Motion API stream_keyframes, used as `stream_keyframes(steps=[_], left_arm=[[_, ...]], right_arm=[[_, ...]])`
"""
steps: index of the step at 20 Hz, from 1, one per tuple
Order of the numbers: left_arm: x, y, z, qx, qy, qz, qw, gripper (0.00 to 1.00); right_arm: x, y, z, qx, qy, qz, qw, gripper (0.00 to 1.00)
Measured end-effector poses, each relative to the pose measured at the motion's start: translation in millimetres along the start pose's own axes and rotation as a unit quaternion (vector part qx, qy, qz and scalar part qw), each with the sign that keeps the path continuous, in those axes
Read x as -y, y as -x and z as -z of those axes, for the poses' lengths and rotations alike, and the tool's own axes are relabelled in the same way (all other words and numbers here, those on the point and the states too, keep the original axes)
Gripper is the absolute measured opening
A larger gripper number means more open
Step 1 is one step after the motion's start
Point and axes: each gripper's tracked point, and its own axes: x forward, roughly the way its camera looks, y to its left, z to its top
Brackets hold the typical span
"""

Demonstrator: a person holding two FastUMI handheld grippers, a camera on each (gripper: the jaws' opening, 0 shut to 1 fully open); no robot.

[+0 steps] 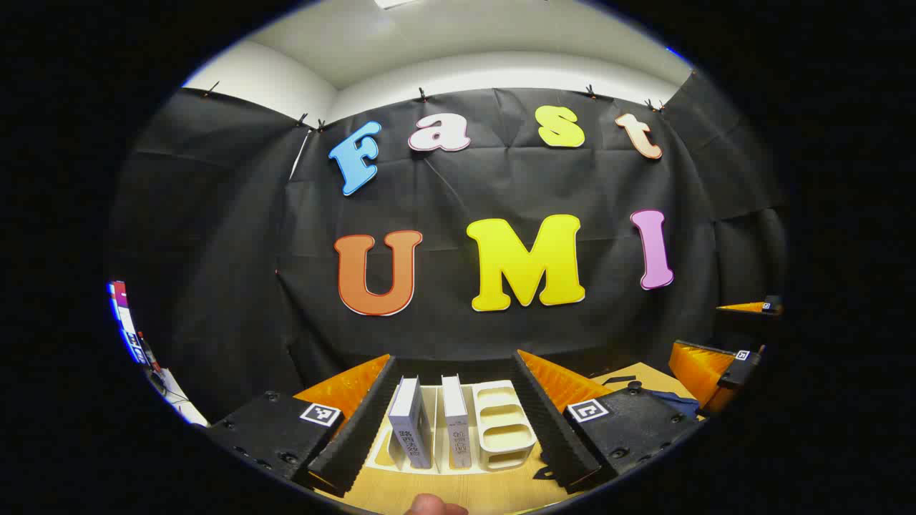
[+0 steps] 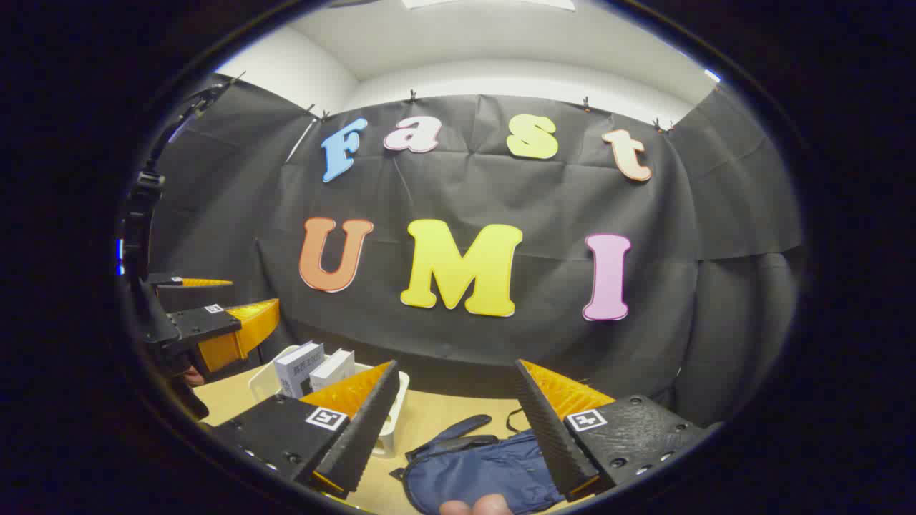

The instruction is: Open the schoolbag, grab two books from the bookshelf and put them into the schoolbag.

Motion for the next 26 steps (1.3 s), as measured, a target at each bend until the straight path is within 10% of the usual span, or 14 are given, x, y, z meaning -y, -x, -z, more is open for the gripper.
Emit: stream_keyframes(steps=[19,26], left_arm=[[-14.0,2.9,17.7,-0.016,0.011,-0.002,1.0,0.99],[-22.8,-0.6,19.8,-0.015,0.014,-0.011,1.0,0.99]], right_arm=[[-1.7,9.8,32.1,-0.046,-0.011,0.011,0.999,0.97],[-21.4,0.3,106.9,-0.134,-0.001,-0.027,0.991,0.95]])
